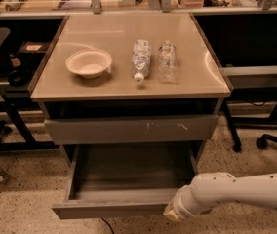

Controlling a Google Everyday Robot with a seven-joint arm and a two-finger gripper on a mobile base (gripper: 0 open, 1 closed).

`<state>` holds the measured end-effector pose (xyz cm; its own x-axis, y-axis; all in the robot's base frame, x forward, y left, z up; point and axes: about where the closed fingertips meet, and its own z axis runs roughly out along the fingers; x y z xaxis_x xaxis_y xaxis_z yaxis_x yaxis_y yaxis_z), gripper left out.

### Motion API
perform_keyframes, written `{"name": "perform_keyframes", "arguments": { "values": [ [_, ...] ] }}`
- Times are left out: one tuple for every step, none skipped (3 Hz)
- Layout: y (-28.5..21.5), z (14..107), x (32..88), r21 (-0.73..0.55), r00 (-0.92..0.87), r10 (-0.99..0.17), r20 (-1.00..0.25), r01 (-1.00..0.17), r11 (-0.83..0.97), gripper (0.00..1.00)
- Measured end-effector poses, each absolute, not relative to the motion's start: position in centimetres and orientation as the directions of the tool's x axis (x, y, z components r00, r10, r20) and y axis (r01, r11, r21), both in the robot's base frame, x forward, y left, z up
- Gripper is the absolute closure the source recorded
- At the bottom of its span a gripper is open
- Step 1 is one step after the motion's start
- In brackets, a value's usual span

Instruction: Close middle drawer

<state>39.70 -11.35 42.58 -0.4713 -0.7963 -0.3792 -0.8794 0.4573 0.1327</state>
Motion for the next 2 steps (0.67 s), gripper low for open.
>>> {"name": "perform_keyframes", "arguments": {
  "values": [
    [-11.33,42.57,39.72,0.132,-0.471,-0.797,-0.379,-0.88,0.457,0.82],
    [-11.33,42.57,39.72,0.132,-0.471,-0.797,-0.379,-0.88,0.457,0.59]
  ]
}}
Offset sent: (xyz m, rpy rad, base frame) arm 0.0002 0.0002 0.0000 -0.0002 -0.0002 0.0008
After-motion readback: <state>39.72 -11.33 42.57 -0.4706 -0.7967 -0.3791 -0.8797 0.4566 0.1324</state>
